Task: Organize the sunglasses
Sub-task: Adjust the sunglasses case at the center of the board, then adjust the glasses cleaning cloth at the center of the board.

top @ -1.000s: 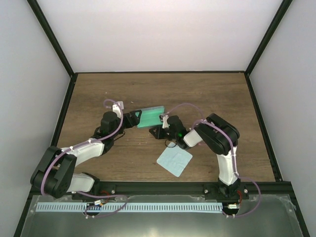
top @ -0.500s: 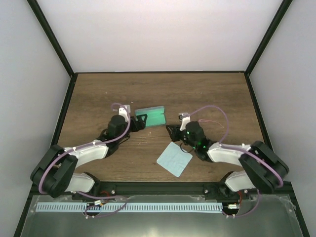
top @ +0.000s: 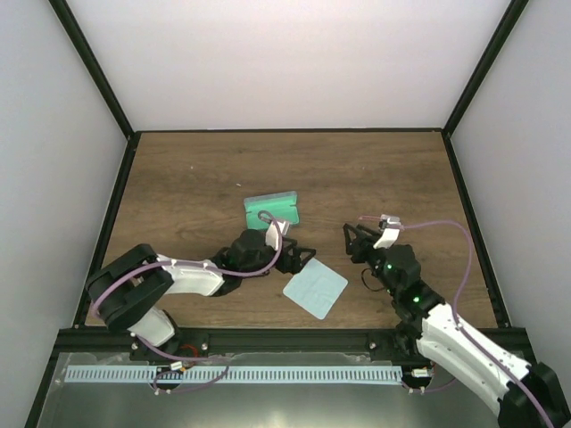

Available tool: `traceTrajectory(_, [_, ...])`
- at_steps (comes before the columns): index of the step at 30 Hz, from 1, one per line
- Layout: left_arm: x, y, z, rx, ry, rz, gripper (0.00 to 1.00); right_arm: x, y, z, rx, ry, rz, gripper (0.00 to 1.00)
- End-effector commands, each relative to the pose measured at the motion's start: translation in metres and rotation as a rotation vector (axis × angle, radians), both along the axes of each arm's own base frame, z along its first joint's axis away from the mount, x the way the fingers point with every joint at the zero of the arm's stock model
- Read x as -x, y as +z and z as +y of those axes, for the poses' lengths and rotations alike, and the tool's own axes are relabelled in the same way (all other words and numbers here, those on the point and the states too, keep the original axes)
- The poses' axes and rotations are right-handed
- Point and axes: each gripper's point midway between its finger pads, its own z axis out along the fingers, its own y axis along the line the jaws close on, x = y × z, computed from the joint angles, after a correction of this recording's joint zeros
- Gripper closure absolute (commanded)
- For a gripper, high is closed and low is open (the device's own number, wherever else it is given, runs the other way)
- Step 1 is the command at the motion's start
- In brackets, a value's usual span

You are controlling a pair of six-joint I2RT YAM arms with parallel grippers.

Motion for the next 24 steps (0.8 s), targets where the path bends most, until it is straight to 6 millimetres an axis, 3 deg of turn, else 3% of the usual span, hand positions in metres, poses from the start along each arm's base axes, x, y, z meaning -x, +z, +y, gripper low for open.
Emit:
traceTrajectory(1, [0.036,0.007,-0.023,0.073,-0.201,-0.069,0.1,0.009,-0.013,-0.019,0.019,-0.062,0.038,0.51])
traceTrajectory(4, [0.046,0.002,-0.039,0.046,-0.264,-0.062,0.06,0.011,-0.01,-0.022,0.008,-0.066,0.026,0.51])
traceTrajectory(14, [0.034,-0.042,-0.065,-0.051,-0.286,0.024,0.0,0.012,-0.01,-0.022,0.008,-0.063,0.025,0.49])
traceTrajectory(24, [0.026,-0.066,-0.057,-0.127,-0.229,0.052,0.0,0.012,-0.01,-0.023,0.009,-0.07,0.019,0.48])
